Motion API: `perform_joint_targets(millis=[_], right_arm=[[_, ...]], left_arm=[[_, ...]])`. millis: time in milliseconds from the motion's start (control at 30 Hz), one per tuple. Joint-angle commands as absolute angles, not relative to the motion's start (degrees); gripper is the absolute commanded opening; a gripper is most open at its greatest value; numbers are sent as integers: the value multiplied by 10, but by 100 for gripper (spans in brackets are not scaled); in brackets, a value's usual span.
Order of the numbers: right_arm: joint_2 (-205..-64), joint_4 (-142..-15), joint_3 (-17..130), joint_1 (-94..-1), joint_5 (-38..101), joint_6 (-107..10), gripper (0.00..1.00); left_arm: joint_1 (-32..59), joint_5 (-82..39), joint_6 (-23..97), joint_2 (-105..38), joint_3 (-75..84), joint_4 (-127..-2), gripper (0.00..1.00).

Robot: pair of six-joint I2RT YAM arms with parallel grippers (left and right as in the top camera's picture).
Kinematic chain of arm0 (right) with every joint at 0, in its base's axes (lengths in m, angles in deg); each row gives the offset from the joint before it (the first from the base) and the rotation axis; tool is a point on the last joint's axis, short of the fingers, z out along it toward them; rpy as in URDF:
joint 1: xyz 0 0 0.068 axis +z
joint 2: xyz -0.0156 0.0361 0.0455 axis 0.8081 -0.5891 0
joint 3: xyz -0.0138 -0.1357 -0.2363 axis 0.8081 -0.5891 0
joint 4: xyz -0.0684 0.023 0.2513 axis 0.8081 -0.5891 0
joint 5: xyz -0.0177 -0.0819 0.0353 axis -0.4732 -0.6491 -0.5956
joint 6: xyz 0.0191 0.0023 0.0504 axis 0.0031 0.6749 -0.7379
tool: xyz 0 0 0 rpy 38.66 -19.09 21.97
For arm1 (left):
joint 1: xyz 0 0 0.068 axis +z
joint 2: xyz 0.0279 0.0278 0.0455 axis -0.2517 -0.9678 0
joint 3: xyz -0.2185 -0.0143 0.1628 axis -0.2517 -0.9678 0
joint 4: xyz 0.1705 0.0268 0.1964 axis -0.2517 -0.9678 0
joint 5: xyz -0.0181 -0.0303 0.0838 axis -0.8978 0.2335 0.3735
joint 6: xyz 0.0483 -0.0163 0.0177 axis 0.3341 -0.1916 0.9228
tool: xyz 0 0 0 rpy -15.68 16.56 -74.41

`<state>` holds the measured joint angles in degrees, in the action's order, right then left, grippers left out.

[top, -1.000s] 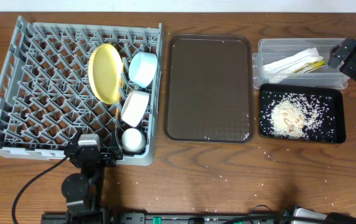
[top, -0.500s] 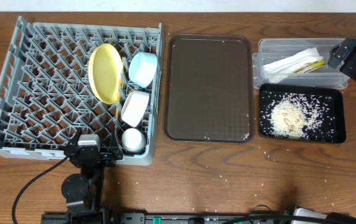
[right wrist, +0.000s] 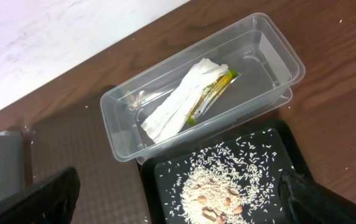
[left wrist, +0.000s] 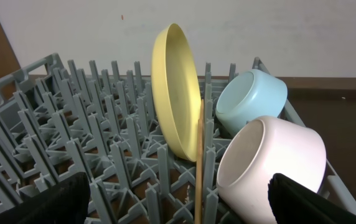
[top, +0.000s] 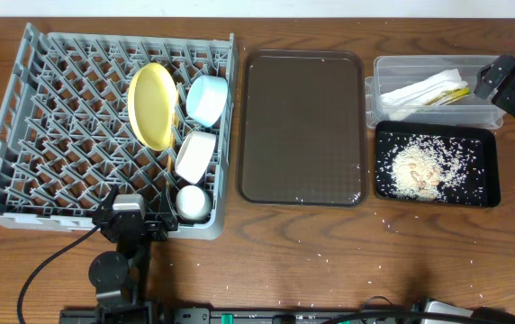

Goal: Sort waste into correct bins and load items into the dishwasher

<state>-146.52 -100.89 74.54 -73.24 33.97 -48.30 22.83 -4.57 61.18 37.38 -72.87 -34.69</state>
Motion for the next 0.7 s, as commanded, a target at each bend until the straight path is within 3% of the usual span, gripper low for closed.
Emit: perform_joint_targets(millis=[0, 500, 667], right_arm=[[-1464, -1010, 753, -733, 342, -488, 99], [-1424, -1039, 729, -689, 256, -460, 99], [-1333, -951, 633, -626, 183, -432, 99]], left_arm=[[231, -51, 619, 374, -745, -353, 92], [231, -51, 619, 374, -745, -353, 92], [231, -51, 619, 374, -745, -353, 92]])
